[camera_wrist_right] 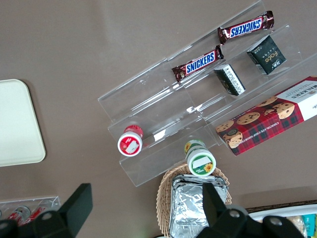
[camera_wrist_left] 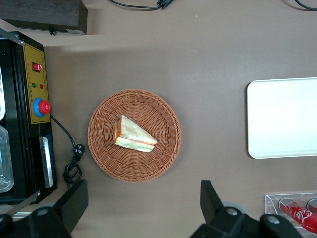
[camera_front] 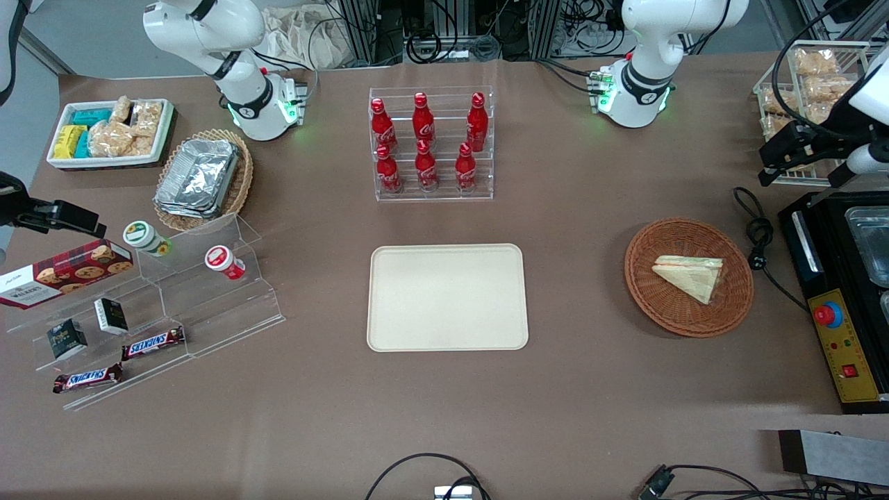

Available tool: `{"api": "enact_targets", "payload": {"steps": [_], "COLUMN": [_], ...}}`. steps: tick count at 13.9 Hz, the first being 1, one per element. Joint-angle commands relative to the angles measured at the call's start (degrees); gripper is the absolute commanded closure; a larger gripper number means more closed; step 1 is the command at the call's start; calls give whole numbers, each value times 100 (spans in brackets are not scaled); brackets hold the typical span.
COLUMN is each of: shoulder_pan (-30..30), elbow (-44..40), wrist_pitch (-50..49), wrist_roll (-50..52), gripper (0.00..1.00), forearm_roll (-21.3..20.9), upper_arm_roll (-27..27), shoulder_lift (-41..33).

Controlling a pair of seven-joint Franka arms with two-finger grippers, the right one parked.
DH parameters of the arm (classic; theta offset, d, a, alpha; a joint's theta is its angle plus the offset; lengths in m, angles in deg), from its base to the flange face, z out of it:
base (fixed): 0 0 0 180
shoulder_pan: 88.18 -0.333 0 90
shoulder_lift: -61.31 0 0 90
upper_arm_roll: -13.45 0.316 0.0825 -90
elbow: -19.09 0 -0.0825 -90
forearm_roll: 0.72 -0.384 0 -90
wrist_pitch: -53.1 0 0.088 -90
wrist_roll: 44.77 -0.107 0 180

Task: Place sandwich from basket to tray

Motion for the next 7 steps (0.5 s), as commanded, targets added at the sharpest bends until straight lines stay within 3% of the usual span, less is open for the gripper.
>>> {"api": "enact_targets", "payload": {"steps": [1,5,7], "shoulder_pan": [28,-59,-314], "elbow": [-96,-70,-61], "wrist_pitch": [-135,-135,-65], "wrist_roll": [-49,21,580], "gripper": [0,0,0], "forearm_roll": [89,-16,-43], "upper_arm_roll": [57,109,136], "shoulder_lift": [-27,174,534]}}
